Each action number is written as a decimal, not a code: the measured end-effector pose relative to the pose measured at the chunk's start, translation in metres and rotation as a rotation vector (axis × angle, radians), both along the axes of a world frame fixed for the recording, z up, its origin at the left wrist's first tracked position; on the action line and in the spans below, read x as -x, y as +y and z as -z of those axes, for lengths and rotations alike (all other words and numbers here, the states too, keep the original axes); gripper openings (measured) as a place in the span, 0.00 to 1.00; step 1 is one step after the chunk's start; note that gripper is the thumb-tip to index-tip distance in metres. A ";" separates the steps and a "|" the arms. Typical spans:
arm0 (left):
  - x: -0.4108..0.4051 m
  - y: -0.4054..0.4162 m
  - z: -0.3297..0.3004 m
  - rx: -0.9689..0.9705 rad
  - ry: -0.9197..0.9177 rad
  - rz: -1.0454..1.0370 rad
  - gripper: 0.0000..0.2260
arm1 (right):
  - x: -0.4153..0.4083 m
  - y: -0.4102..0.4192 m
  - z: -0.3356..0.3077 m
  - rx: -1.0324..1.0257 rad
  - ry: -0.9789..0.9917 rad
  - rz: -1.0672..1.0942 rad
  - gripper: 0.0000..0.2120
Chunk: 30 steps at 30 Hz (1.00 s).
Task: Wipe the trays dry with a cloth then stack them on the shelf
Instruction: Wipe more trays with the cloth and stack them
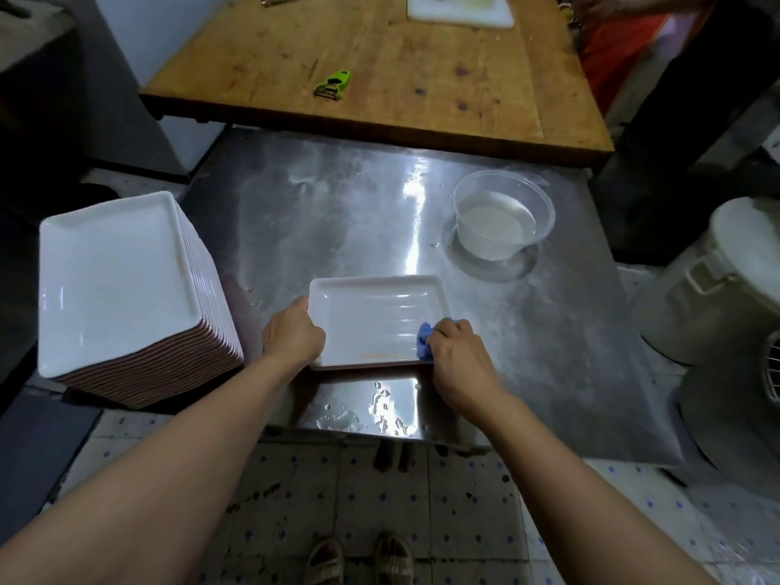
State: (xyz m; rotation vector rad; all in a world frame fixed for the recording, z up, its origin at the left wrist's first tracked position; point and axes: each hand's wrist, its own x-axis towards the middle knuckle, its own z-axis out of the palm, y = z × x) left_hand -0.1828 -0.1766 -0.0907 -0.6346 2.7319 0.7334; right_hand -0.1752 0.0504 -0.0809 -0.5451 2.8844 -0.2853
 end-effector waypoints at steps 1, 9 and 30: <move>0.000 0.001 -0.001 0.003 -0.002 -0.002 0.23 | -0.002 -0.001 -0.005 -0.009 -0.011 0.001 0.11; -0.016 0.021 -0.009 0.232 0.129 -0.011 0.20 | -0.002 0.031 -0.031 0.439 -0.172 0.376 0.08; -0.024 0.084 -0.021 0.063 0.234 0.336 0.15 | -0.004 0.046 -0.034 0.840 -0.071 0.706 0.08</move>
